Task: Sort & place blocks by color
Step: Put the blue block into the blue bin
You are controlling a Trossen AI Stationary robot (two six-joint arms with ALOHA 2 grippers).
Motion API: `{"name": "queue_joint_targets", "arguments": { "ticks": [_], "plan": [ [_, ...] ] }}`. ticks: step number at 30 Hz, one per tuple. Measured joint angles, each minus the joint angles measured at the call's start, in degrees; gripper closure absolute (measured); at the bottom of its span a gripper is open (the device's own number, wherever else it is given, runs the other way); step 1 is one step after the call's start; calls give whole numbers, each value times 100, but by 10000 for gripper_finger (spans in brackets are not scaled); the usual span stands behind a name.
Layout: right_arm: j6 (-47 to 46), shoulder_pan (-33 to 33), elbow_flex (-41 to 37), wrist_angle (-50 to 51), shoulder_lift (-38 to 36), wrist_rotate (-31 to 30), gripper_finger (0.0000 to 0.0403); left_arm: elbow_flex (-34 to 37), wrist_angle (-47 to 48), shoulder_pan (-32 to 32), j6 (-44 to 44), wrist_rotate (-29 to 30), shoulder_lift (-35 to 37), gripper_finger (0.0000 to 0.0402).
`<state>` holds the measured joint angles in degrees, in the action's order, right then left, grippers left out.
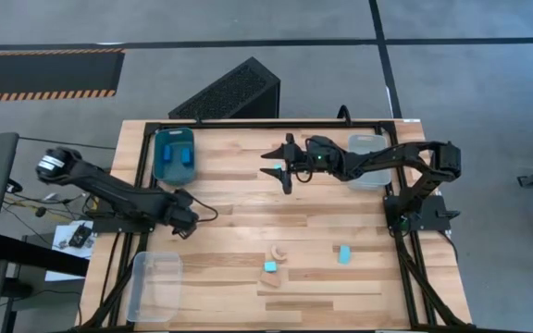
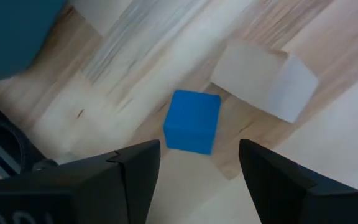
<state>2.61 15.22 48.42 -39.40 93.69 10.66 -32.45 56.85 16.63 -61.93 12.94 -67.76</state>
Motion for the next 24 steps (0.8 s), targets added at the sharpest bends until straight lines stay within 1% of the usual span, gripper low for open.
{"name": "queue_joint_targets", "arguments": {
  "ticks": [6, 9, 11, 16, 19, 24],
  "plan": [
    [-2, -64, 41, 20, -2, 0, 170, 42, -119, -388, 602, -24, -49, 177],
    [-124, -121, 41, 34, 0, 2, 170, 255, -451, -585, 900, -295, -50, 177],
    [-251, -166, 41, 74, -2, 1, 170, 417, -520, -658, 1010, -403, -51, 177],
    [-476, -378, 41, 299, 0, -15, 170, 591, -577, -729, 1046, -349, -34, 181],
    [-474, -545, 41, 350, 0, -17, 170, 597, -631, -727, 1078, -312, -35, 203],
    [-472, -769, 41, 405, -2, -47, 170, 601, -776, -727, 1378, -327, -25, 269]
  ]
}}
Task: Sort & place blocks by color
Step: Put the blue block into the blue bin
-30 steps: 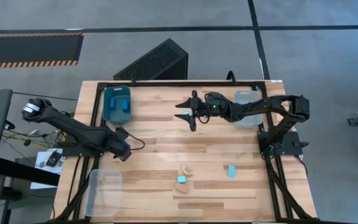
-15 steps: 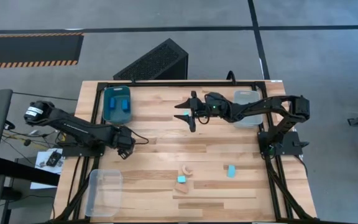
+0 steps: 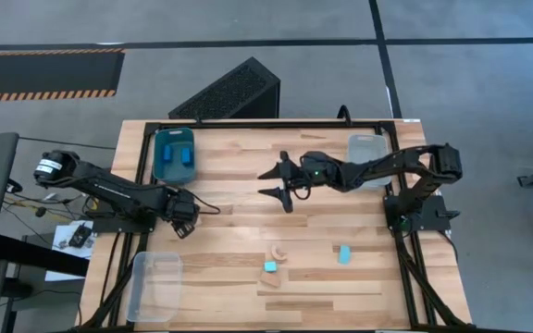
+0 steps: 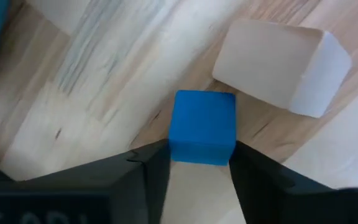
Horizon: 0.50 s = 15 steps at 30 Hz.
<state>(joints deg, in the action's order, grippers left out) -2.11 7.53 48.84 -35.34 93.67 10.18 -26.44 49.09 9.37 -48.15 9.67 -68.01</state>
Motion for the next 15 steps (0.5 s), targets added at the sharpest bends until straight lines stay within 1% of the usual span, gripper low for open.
{"name": "queue_joint_targets", "arguments": {
  "ticks": [2, 4, 7, 9, 12, 15],
  "plan": [
    [-5, -69, 0, 161, 1, -176, 170, -2, 18, 0, 88, 9, 0, 292],
    [-89, -143, 0, 361, 0, -438, 170, -36, 46, -2, 102, 43, 0, 306],
    [-209, -214, 0, 637, 1, -778, 170, -145, 252, -12, 95, 262, -30, 305],
    [-245, -239, 0, 757, 0, -901, 170, -261, 478, -23, 117, 404, -16, 297],
    [-258, -275, 0, 843, 1, -910, 170, -520, 778, -11, 188, 554, -18, 280],
    [-256, -302, 0, 816, 1, -910, 170, -841, 1204, -17, 254, 730, -20, 279]
  ]
}}
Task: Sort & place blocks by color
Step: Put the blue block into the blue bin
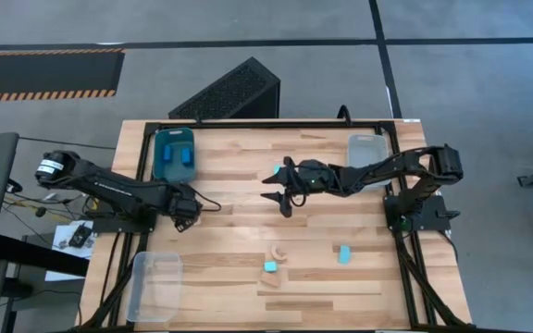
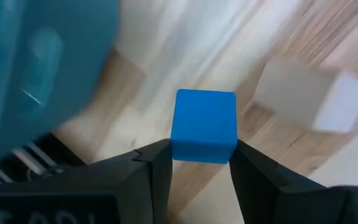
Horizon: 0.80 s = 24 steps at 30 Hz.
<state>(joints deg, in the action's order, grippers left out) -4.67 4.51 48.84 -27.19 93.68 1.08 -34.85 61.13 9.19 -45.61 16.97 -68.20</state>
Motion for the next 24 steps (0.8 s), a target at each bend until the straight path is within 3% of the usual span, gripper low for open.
{"name": "queue_joint_targets", "arguments": {
  "ticks": [8, 17, 24],
  "plan": [
    [60, 13, 0, 20, 1, 1, 170, -850, 788, -455, 450, 913, 67, 291],
    [25, -4, 0, 18, -1, 16, 170, -886, 494, -2288, 1705, 1631, 160, 289],
    [12, -41, 0, 19, -1, 24, 170, -798, -425, -3528, 2479, 1151, 160, 288]
  ]
}}
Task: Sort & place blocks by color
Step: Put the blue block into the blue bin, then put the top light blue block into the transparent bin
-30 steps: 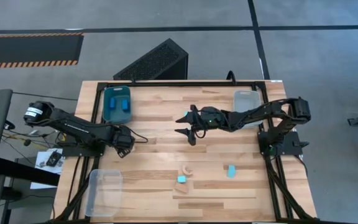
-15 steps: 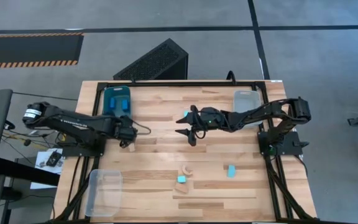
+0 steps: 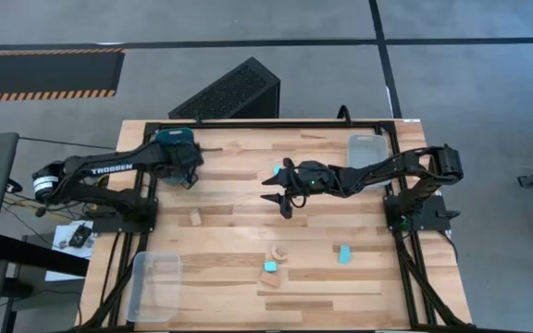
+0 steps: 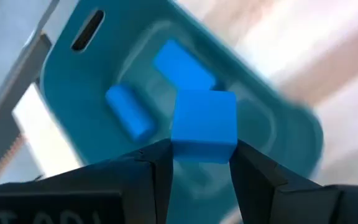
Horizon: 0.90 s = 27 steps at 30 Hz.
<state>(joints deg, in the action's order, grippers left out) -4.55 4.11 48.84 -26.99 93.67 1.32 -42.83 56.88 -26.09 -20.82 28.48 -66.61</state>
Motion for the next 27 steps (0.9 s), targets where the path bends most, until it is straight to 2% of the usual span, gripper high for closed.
{"name": "queue_joint_targets", "arguments": {
  "ticks": [3, 7, 11, 20, 27],
  "plan": [
    [-47, -37, 0, -1, 2, 2, 170, 172, -287, -413, 19, -152, -2, 288],
    [-150, -42, 0, -1, 0, 2, 170, 353, -477, -803, -163, -63, 0, 285],
    [-163, -42, 0, -1, 0, 4, 170, 433, -608, -1026, -275, 34, 0, 262],
    [-270, -40, 0, 1, 0, 7, 170, 442, -608, -1047, -260, 29, -2, 177],
    [-274, -40, 0, 56, 1, 21, 170, 442, -990, -844, 203, 110, 138, 153]
  ]
}}
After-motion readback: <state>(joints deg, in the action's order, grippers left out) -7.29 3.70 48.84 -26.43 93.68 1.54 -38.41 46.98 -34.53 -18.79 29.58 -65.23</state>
